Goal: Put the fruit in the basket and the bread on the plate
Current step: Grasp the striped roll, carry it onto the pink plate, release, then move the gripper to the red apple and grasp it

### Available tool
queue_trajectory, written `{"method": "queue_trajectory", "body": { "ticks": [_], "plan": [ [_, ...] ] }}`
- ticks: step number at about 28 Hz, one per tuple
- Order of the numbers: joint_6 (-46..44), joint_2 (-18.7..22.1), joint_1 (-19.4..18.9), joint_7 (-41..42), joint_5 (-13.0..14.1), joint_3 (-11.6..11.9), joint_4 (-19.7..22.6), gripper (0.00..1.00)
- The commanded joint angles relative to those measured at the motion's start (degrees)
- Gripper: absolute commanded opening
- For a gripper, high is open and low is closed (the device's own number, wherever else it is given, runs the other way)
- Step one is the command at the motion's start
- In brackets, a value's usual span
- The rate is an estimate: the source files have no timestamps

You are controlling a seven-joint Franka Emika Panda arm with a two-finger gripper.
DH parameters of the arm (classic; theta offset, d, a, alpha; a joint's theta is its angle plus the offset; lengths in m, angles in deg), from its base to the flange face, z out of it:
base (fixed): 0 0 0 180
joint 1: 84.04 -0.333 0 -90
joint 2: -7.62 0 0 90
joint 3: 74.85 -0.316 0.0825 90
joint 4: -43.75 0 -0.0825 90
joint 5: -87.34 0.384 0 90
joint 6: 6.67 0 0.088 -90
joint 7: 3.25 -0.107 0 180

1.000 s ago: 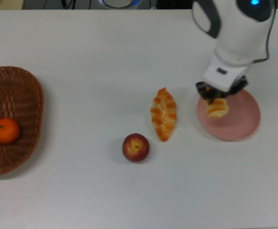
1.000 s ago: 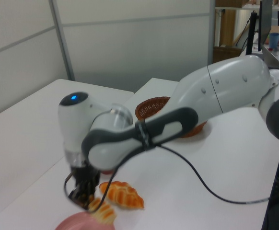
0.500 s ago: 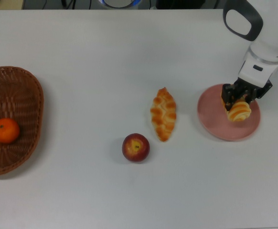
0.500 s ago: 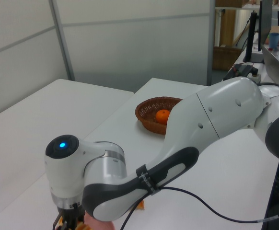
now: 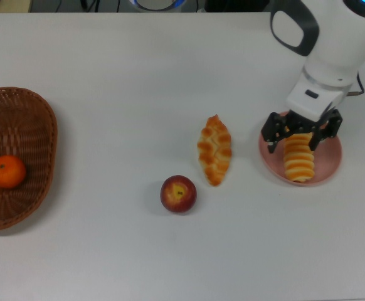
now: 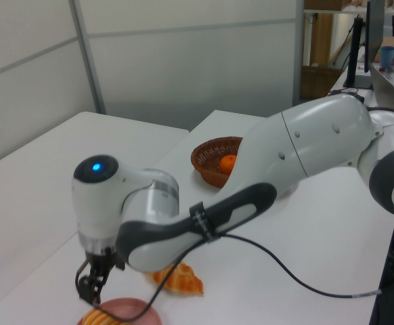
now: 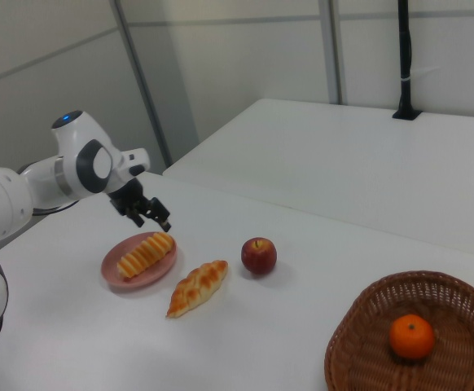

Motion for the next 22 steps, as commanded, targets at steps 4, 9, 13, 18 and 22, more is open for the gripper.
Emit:
{"method": "queue_trajectory", "body": {
  "ticks": [4, 9, 13, 18, 22],
  "plan": [
    [1.0, 1.6, 6.6, 0.6, -0.6, 1.2, 1.2, 1.00],
    [3.4, 1.0, 11.5, 3.0, -0.7, 1.2, 1.2, 1.00],
    [7.7, 0.0, 14.5, 3.2, -1.2, 1.3, 1.5, 1.00],
    [12.6, -2.4, 16.0, 4.4, -2.1, 1.8, 1.5, 1.00],
    [13.9, -3.3, 16.6, 5.1, -2.3, 2.1, 1.6, 1.00]
  ]
}}
